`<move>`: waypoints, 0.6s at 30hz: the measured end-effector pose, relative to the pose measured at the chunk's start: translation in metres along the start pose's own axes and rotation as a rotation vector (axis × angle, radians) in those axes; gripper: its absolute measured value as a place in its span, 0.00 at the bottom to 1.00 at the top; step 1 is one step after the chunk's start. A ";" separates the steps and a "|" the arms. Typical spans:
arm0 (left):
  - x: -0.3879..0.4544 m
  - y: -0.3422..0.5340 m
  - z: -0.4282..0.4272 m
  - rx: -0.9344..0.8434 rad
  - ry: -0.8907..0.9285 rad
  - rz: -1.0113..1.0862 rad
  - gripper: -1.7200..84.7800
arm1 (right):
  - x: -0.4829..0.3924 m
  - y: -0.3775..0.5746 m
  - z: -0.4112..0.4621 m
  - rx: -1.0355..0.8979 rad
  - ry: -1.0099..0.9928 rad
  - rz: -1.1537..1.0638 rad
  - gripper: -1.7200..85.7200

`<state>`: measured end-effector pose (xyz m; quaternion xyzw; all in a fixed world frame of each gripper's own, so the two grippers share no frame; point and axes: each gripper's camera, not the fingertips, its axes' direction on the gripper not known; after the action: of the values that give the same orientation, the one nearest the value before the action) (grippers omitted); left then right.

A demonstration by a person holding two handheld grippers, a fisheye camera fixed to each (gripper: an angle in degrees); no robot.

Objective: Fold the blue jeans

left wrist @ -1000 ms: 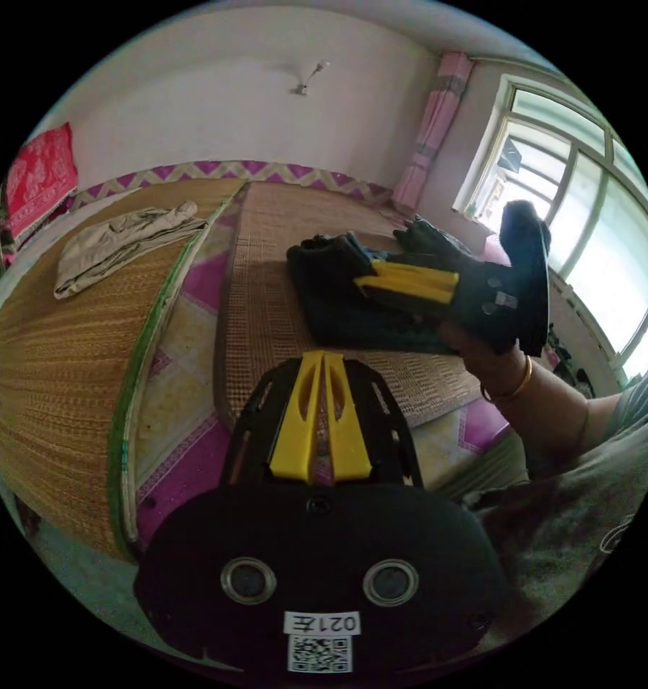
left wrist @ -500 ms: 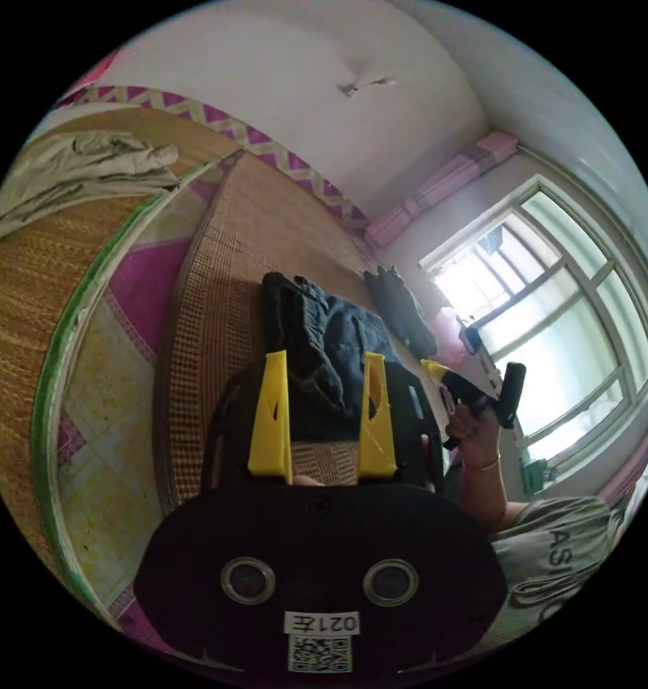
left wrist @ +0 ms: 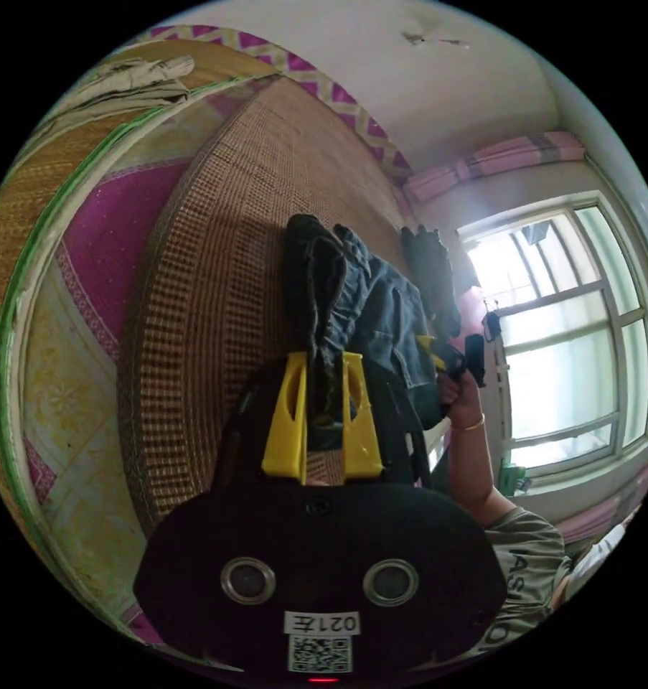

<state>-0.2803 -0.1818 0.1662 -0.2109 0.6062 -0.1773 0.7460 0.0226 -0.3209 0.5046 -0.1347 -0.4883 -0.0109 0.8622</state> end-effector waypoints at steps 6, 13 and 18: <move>-0.011 -0.008 -0.061 0.091 0.155 -0.027 0.09 | -0.064 -0.022 -0.008 -0.001 0.032 -0.200 0.09; -0.016 -0.047 -0.223 0.347 0.043 0.031 0.09 | -0.191 -0.127 0.087 -0.099 -0.044 -0.427 0.09; -0.044 -0.093 -0.349 0.558 -0.091 -0.020 0.09 | -0.333 -0.228 0.216 -0.172 -0.078 -0.585 0.09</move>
<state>-0.6317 -0.2725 0.1907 -0.0113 0.4977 -0.3350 0.8000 -0.3674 -0.5256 0.3787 -0.0611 -0.5362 -0.2950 0.7885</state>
